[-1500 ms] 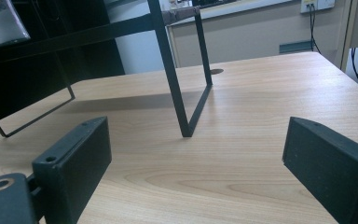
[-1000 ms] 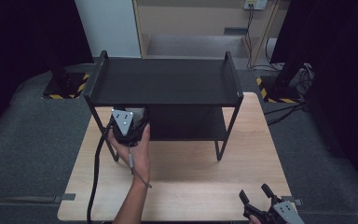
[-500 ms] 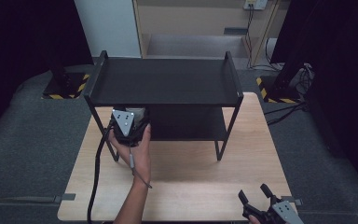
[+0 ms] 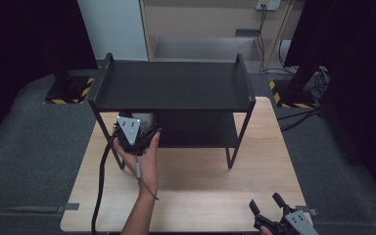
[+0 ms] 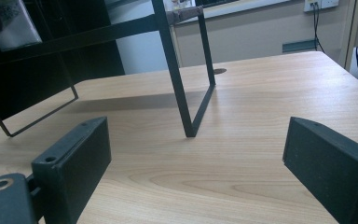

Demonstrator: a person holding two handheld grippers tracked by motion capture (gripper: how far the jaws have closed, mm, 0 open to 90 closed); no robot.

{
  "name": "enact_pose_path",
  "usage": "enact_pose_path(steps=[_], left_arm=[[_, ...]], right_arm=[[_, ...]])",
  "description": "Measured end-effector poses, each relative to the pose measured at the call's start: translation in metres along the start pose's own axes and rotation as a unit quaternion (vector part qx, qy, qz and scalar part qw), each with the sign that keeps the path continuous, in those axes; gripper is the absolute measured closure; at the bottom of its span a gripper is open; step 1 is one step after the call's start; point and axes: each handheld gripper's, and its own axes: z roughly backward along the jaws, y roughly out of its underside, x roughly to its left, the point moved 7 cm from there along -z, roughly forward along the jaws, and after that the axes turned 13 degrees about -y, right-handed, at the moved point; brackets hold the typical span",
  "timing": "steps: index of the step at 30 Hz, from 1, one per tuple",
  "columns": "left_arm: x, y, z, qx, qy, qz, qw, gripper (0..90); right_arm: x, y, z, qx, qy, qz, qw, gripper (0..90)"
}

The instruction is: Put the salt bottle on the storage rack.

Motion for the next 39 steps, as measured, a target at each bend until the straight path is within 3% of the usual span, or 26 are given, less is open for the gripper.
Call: enact_pose_path(steps=[11, 15, 28, 32, 33, 39], left_arm=[[0.003, 0.005, 0.013, -0.017, -0.012, 0.007, 0.9998, 10.0], [0.006, 0.005, 0.020, -0.021, -0.007, 0.007, 0.9997, 9.9], [0.022, 0.010, 0.055, -0.026, 0.023, 0.024, 0.9991, 8.7], [0.031, 0.013, 0.068, -0.032, 0.039, 0.027, 0.9984, 8.5], [0.036, 0.014, 0.074, -0.031, 0.053, 0.034, 0.9976, 8.4], [0.047, 0.023, 0.095, -0.030, 0.074, 0.035, 0.9962, 8.3]], right_arm=[[0.002, -0.001, 0.000, -0.001, -0.004, 0.001, 1.0000, 7.2], [0.004, -0.002, -0.001, -0.003, -0.006, 0.002, 1.0000, 7.1], [0.015, -0.006, -0.001, -0.014, -0.012, 0.008, 0.9998, 6.8], [0.019, -0.006, -0.003, -0.013, -0.017, 0.009, 0.9997, 6.7], [0.021, -0.006, -0.005, -0.013, -0.019, 0.010, 0.9997, 6.6], [0.026, -0.006, -0.008, -0.014, -0.023, 0.011, 0.9996, 6.5]])
